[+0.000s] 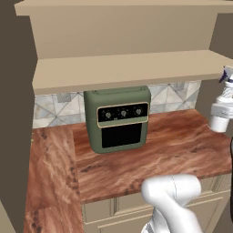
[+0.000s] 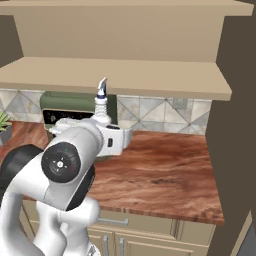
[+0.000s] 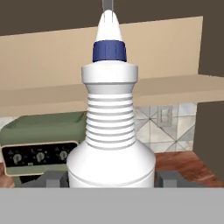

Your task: Move the cutting board and knife to the sink. Then move spray from the cabinet to the counter.

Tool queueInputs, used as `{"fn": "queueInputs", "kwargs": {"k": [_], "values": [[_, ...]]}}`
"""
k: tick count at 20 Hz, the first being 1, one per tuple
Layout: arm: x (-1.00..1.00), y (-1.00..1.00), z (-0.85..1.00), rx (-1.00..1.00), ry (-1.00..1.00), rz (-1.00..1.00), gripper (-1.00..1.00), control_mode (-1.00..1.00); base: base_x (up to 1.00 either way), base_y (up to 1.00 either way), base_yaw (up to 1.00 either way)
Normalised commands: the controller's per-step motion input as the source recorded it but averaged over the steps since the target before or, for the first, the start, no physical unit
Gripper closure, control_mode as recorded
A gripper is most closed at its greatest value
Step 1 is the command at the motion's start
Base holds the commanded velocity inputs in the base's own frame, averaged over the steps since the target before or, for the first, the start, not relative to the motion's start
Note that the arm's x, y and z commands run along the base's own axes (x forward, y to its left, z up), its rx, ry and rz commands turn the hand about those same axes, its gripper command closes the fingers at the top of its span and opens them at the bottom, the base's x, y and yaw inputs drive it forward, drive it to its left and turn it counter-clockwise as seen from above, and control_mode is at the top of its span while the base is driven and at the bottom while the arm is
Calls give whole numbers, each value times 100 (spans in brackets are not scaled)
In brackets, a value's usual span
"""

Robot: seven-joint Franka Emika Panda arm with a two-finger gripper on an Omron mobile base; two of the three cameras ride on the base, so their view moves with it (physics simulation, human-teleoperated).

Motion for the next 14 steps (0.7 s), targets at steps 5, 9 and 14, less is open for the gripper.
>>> {"fn": "queueInputs", "kwargs": {"k": [5,9,14], "values": [[0,-16,-59,0,0,3,100,-100,0,0,0],[7,-2,-66,0,0,6,100,-100,0,0,0],[25,0,-55,0,-8,6,100,-100,0,0,0]]}}
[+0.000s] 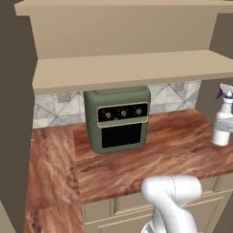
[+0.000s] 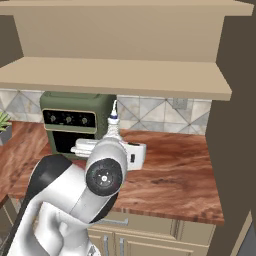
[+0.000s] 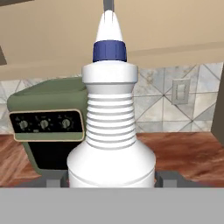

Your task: Move the cutting board and knife to the sink. Then move spray from the cabinet to the counter.

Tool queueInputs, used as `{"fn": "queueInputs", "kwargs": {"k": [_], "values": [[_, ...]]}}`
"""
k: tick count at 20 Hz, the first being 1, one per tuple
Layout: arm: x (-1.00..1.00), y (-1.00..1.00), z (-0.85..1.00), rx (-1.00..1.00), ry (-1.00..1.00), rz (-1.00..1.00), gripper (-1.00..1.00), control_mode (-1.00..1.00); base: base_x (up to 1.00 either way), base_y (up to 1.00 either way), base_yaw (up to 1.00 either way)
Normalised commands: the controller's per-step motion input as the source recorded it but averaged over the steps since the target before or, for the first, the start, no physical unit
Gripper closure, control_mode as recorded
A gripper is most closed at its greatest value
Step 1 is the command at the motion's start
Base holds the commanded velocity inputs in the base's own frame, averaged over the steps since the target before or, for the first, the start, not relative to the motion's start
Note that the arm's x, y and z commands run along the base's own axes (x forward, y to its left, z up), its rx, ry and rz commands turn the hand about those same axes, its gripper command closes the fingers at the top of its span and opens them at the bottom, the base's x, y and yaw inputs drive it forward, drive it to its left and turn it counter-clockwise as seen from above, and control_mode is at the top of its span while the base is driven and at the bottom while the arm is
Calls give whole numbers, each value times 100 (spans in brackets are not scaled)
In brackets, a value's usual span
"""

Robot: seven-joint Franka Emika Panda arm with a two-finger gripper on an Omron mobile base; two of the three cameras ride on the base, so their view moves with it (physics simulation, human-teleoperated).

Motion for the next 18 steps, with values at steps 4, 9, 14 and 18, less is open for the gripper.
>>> {"fn": "queueInputs", "kwargs": {"k": [4,9,14,18], "values": [[42,0,-57,0,-16,4,100,-100,0,0,0],[52,0,-61,0,-15,3,100,-100,0,0,0],[61,0,-55,0,-2,1,100,-100,0,0,0],[54,0,-22,-1,6,0,100,-100,0,0,0]]}}
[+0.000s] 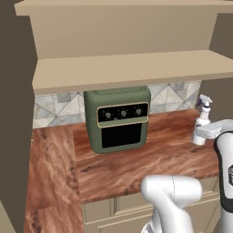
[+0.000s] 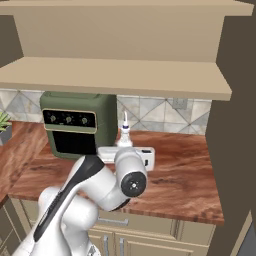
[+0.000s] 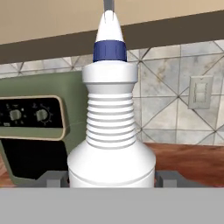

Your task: Move the cutting board and knife to the sink. Then move spray from the cabinet to the counter.

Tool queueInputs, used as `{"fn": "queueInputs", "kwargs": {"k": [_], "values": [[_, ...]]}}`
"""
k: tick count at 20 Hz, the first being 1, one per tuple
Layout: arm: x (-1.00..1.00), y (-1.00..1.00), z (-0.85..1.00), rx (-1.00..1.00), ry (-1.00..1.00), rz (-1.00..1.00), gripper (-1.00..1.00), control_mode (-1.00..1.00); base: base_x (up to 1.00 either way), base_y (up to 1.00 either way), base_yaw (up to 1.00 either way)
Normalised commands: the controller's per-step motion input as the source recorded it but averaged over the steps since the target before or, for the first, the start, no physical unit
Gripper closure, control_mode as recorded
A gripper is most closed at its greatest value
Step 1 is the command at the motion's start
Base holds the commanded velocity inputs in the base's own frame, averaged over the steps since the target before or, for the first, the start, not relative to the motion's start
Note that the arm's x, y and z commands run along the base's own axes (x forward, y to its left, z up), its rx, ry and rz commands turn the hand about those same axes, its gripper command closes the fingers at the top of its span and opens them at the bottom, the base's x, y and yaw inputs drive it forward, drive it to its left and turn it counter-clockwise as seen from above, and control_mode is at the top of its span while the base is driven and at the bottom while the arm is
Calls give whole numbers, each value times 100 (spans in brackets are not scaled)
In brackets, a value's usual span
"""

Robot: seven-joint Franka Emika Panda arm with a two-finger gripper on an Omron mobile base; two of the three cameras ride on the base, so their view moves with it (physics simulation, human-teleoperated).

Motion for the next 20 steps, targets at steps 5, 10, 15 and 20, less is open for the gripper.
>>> {"fn": "queueInputs", "kwargs": {"k": [5,10,15,20], "values": [[48,0,-20,-2,5,0,100,-100,0,0,0],[41,-2,-24,-2,2,0,100,-100,0,0,0],[25,-13,-28,-1,0,0,100,-100,0,0,0],[16,-12,-25,-1,0,0,100,-100,0,0,0]]}}
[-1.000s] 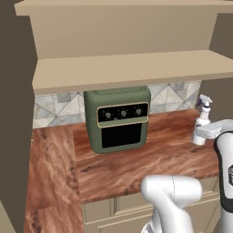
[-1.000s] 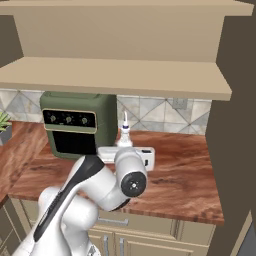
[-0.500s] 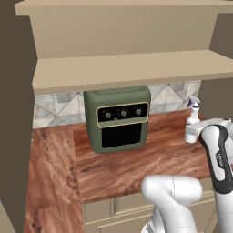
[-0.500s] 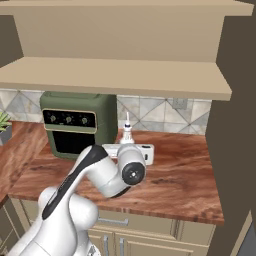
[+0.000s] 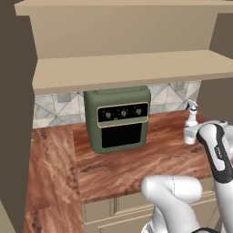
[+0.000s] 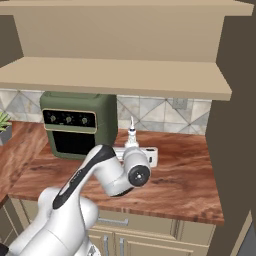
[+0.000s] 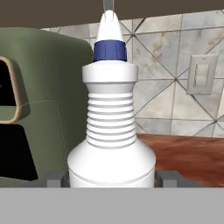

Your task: Move the cutting board and knife to the sink. Then move spray from the cabinet to the counter.

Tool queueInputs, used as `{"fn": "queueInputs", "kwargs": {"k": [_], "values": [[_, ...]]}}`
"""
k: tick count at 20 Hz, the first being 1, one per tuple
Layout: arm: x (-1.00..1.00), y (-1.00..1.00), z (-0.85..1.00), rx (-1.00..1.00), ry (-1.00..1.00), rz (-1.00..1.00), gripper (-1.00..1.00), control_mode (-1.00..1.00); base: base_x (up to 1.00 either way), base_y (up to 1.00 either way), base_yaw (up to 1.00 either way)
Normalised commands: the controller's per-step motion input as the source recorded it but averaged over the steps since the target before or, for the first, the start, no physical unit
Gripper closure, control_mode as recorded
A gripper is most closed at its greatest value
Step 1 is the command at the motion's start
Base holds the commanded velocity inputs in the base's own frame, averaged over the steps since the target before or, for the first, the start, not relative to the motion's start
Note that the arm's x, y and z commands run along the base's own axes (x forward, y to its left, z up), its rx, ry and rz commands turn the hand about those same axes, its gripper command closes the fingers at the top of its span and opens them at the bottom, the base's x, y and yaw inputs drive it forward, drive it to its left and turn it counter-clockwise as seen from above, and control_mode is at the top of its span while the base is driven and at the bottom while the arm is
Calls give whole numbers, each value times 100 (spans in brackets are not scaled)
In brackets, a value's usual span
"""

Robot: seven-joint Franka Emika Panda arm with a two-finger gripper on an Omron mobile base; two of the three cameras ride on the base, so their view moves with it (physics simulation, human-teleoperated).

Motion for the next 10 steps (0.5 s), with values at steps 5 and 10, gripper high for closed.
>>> {"fn": "queueInputs", "kwargs": {"k": [5,10], "values": [[13,-6,-22,0,1,0,100,-100,0,0,0],[8,-2,-31,0,3,0,100,-100,0,0,0]]}}
